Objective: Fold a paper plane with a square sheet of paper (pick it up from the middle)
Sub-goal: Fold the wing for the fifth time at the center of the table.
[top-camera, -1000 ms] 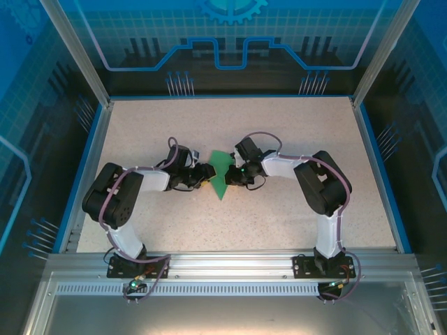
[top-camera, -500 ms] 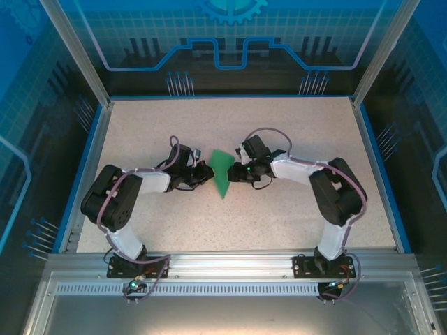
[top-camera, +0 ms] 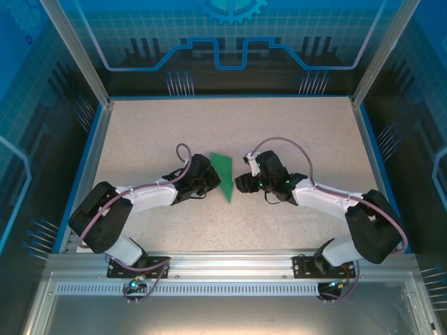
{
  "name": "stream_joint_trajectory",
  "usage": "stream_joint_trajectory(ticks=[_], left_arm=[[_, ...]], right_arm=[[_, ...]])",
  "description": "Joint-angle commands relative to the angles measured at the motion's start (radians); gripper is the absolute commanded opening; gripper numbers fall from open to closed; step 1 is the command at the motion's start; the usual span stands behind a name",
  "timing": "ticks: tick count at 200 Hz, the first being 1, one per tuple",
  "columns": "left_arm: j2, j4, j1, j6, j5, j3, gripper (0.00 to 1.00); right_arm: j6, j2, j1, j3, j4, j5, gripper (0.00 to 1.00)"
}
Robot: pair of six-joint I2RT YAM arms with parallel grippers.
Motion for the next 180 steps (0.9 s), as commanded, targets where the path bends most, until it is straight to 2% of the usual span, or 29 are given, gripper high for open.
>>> stream_joint_trajectory(ticks=[1, 63, 93, 180], left_arm=[[0.001, -0.069, -0.022, -0.082, -0.144, 0.007, 0.05], [0.042, -0.123, -0.034, -0.131, -0.133, 0.054, 0.07], [0.043, -0.146, -0.032, -0.141, -0.122, 0.082, 0.09], [0.002, -0.102, -0.015, -0.194, -0.069, 0.050, 0.09]], right_arm=[[-0.127, -0.009, 0.041, -0.054, 0.186, 0.009, 0.59], [-0.321, 0.091, 0.177, -0.135, 0.458, 0.017, 0.57], [-0.373, 0.170, 0.206, -0.131, 0.541, 0.010, 0.54], [-0.355, 0.350, 0.209, -0.124, 0.725, 0.074, 0.31]])
